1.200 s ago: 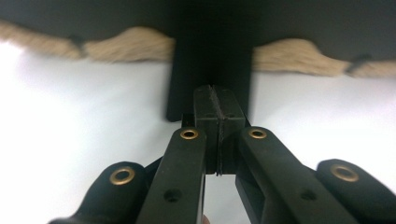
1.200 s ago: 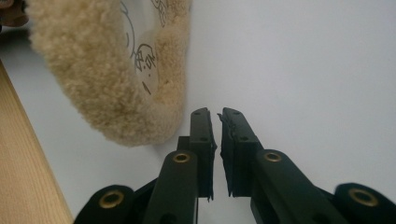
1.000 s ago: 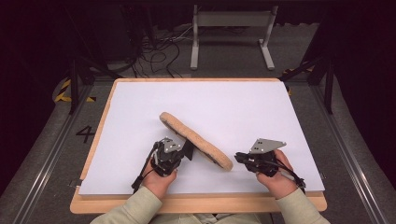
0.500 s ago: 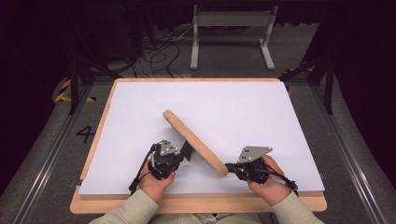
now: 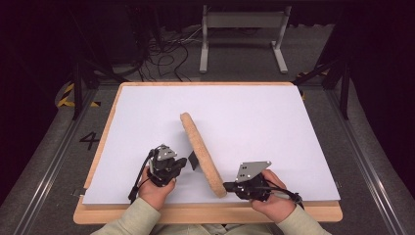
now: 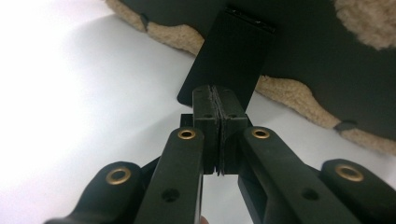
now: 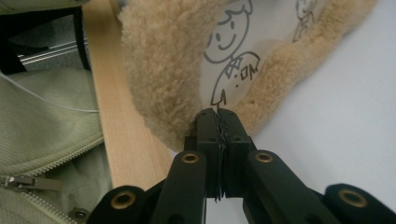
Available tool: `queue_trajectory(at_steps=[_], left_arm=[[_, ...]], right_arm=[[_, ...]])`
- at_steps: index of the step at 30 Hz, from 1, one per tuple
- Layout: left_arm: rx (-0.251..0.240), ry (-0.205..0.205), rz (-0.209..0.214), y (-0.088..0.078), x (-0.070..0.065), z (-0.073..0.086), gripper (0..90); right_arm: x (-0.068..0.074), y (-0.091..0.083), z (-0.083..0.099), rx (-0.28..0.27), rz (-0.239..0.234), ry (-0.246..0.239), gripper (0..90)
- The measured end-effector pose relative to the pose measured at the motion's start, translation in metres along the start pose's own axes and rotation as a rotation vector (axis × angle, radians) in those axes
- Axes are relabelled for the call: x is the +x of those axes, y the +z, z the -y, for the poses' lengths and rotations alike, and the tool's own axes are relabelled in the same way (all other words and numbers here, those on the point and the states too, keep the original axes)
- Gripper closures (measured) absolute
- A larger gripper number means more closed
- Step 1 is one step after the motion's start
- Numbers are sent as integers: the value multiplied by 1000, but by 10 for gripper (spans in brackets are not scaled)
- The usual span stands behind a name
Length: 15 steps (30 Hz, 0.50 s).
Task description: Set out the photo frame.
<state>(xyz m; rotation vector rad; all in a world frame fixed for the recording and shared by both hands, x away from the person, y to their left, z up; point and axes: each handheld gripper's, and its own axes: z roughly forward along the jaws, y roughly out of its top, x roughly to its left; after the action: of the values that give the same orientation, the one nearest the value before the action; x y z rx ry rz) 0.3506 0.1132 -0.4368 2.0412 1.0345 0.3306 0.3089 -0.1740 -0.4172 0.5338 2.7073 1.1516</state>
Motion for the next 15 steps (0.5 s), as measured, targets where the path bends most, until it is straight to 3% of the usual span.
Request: queue_trajectory(at_steps=[6, 10, 13, 15], left_arm=[[-19, 15, 11, -8, -1, 4, 882], [-19, 22, 11, -10, -1, 5, 884], [-20, 5, 13, -11, 4, 6, 884], [-25, -9, 14, -12, 7, 6, 883]], right_arm=[[6, 9, -7, -9, -54, -26, 877], [3, 8, -7, -5, -54, -42, 859], [-2, 5, -4, 34, -56, -45, 890], [-1, 3, -1, 75, -84, -59, 900]])
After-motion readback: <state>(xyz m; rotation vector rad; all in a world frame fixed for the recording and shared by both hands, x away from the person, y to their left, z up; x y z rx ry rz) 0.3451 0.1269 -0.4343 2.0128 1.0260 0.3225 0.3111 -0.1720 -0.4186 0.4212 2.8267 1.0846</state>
